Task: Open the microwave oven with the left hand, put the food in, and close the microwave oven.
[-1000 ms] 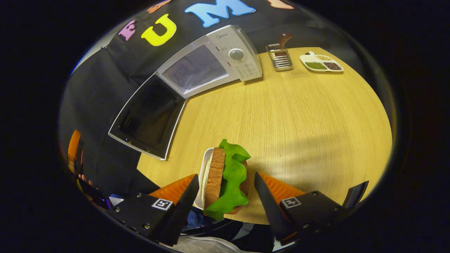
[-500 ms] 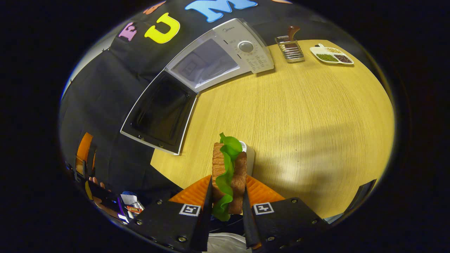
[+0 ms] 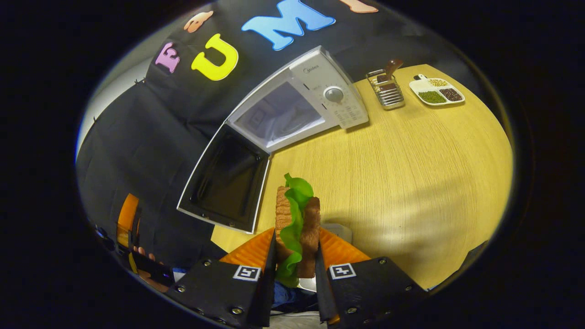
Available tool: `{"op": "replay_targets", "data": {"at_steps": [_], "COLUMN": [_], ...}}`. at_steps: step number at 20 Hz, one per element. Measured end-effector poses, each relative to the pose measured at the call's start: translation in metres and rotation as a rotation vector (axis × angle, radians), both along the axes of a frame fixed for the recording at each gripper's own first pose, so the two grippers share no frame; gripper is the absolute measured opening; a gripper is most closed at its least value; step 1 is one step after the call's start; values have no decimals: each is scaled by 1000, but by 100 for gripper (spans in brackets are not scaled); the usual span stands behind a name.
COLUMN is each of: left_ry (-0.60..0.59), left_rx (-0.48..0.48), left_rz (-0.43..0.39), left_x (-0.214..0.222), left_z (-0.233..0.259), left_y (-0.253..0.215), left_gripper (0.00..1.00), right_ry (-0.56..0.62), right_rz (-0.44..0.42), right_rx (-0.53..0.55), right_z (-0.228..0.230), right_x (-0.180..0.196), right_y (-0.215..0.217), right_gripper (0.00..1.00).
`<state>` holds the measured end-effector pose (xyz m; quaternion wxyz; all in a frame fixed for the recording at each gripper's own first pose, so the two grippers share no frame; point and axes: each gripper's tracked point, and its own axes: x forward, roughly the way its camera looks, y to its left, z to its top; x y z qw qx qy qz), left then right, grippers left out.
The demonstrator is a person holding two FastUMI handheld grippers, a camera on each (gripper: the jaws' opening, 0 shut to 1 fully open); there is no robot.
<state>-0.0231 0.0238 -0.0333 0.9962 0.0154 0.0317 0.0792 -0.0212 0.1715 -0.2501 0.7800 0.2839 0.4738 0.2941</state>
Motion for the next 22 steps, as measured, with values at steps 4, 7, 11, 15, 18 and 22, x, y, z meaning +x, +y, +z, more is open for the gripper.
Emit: {"op": "replay_targets", "data": {"at_steps": [4,7,11,15,18,22], "left_ry": [-14,-6,-5,-2,12,37], "left_rx": [-8,-24,-26,-25,-25,-15], "left_rz": [-28,-33,-39,-29,-11,12], "left_x": [22,40,60,68,72,81], "left_z": [5,4,1,-6,-15,-26], "left_y": [18,37,65,96,123,157], "left_gripper": [99,96,97,100,93,100], "right_ry": [-40,-75,-131,-162,-194,-218], "right_rz": [-80,-136,-215,-287,-342,-383], "right_rx": [5,10,18,26,25,28], "right_z": [8,14,22,22,17,6], "right_x": [33,57,85,110,127,147], "right_y": [20,37,62,88,109,144], "right_gripper": [40,40,40,40,40,40]}}
